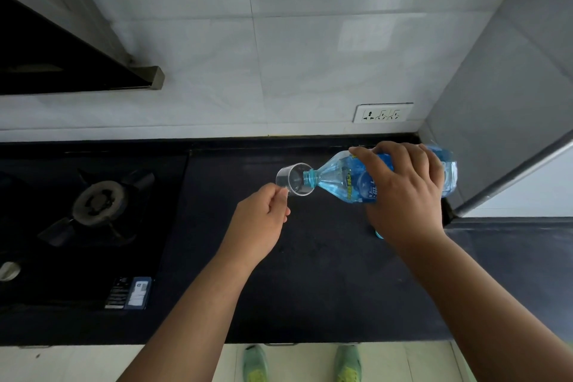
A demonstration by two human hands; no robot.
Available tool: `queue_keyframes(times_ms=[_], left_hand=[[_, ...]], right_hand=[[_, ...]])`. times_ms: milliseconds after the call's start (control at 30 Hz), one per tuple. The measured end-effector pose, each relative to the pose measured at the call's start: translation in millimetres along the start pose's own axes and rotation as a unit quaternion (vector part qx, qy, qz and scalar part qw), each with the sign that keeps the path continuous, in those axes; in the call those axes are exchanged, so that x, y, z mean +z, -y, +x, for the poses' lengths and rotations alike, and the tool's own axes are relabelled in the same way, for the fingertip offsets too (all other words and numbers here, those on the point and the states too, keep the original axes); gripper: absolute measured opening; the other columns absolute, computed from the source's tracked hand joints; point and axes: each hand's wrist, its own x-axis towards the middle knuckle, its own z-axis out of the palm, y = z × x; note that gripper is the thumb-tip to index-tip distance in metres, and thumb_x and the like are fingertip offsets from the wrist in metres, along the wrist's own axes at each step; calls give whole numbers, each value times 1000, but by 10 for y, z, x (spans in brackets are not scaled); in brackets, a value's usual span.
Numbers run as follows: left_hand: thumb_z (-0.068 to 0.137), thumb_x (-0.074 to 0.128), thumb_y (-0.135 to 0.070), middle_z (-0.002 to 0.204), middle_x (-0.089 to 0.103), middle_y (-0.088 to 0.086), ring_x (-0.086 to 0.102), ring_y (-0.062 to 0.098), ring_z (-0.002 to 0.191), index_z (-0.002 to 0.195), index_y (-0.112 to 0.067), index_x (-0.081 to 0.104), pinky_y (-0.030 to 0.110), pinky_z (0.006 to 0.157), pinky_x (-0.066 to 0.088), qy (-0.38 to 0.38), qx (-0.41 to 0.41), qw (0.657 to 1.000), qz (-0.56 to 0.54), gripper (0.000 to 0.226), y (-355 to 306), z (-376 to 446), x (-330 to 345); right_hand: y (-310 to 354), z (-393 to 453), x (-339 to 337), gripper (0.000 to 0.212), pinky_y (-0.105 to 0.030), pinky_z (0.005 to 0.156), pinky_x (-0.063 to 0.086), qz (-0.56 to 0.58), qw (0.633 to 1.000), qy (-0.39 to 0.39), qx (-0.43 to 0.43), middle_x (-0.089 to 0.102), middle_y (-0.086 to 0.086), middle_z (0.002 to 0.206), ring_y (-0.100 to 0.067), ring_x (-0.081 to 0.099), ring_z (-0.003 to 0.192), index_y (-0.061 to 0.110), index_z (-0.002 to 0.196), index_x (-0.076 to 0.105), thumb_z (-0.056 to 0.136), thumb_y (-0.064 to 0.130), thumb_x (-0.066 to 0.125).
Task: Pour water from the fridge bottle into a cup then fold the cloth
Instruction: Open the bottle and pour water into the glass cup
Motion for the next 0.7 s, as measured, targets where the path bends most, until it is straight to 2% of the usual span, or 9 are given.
queue_keyframes(times_ms=[700], left_hand=[[110,43,-40,87,71,-8,70,7,84,92,-31,62,39,84,62,4,-2,1000,-2,27,37,-33,38]], right_hand=[[20,-42,10,87,-51,121,20,-5,1000,6,-2,57,-3,135,-33,43,132,31,143,58,61,13,81]])
